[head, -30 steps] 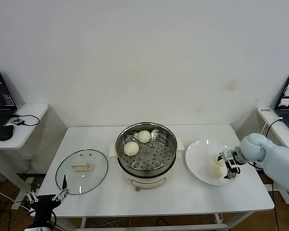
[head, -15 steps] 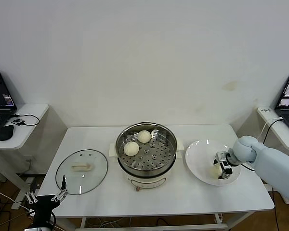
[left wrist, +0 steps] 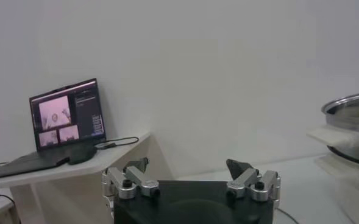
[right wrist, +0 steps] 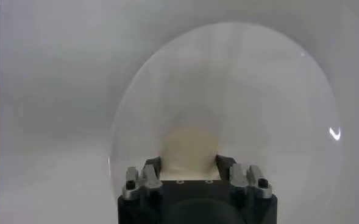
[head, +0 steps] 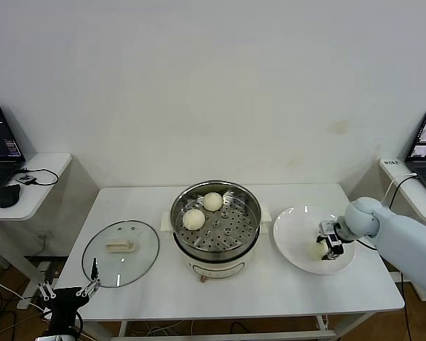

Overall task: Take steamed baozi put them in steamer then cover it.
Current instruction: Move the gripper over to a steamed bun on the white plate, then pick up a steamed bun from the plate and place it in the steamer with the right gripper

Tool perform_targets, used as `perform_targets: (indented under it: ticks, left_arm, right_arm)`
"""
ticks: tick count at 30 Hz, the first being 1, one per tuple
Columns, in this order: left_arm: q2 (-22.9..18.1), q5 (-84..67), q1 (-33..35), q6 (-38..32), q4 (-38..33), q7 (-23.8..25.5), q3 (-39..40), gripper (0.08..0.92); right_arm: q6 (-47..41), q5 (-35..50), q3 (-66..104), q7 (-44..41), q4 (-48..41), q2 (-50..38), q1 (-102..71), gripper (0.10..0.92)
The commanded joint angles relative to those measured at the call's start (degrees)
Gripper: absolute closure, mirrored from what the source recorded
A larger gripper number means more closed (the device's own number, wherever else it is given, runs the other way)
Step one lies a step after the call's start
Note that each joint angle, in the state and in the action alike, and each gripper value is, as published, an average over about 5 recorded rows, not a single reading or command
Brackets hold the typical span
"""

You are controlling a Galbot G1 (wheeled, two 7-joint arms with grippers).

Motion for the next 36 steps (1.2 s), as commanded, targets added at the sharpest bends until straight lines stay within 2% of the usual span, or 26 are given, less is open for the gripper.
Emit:
perform_targets:
  ticks: [1,9,14,25,36]
  left_arm:
    - [0.2,-0.2,-0.3,0.1,-0.1,0.0,-0.1,0.177]
    - [0.5,-0.3,-0.9,0.1,-0.2,0.0,0.4,0.177]
    - [0.6,-0.5,-1.2,0.2,-0.2,0.1,0.3,0.177]
    - [0.2,-0.9,-0.9,0.1,-0.4,0.0,-0.6,0.177]
    - [-0.1,-1.2,-1.0,0.1,0.1,0.0,-1.5,0.177]
  right_arm:
    - [-1.6,8.2,-8.5,-0.5,4.7,-2.6,17.0,0.456]
    - [-3.4,18.2,-21.9,0.1,7.0,3.4,39.4,0.448]
    - [-4.4,22.0,-25.4,1.4,7.9,10.4,45.4,0.448]
    - [-3.7,25.7,-27.8,4.4,8.1,22.7,43.3,0.448]
    - [5.6,20.6,-31.2,3.9,8.0,29.2,36.2,0.446]
